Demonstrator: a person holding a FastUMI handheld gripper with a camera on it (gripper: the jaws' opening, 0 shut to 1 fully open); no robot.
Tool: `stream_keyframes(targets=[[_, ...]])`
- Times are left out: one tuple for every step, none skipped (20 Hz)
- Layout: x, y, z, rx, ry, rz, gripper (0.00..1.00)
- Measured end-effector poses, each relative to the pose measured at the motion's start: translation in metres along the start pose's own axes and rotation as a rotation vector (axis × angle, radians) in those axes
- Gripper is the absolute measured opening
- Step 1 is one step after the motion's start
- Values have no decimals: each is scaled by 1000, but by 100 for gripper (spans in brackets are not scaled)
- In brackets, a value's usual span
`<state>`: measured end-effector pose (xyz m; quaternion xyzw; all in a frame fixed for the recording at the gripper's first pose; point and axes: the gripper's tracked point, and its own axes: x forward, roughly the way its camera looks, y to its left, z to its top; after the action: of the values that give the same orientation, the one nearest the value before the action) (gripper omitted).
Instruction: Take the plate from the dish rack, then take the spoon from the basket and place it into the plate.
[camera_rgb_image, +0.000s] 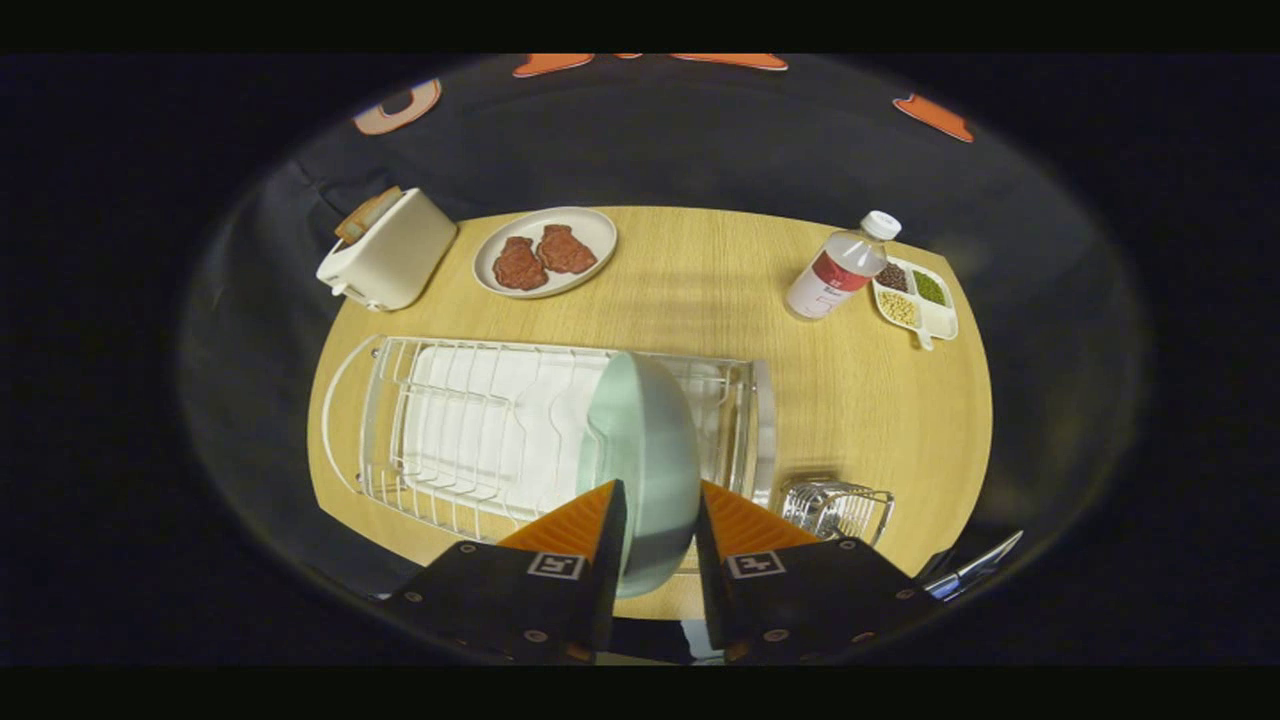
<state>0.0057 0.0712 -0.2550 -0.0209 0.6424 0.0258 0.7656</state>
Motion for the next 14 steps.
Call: stream_keyframes(targets=[[1, -5, 1, 1, 2, -26, 34], [-1, -2, 2, 12, 4, -29, 30], [-3, -3, 3, 23, 0, -36, 29], [-4, -3, 5, 37, -4, -38, 27], [-7, -3, 8, 48, -10, -40, 26], [-10, -6, 11, 52, -23, -51, 25], [-14, -9, 16, 49, -40, -68, 25], [-18, -9, 20, 45, -53, -75, 24], [-20, -8, 21, 33, -55, -91, 24], [-22, -9, 21, 17, -61, -114, 24], [-23, -10, 23, 4, -70, -137, 24], [-26, -12, 26, -8, -80, -167, 24], [-30, -14, 30, -21, -94, -195, 24], [-34, -13, 31, -27, -103, -210, 24]])
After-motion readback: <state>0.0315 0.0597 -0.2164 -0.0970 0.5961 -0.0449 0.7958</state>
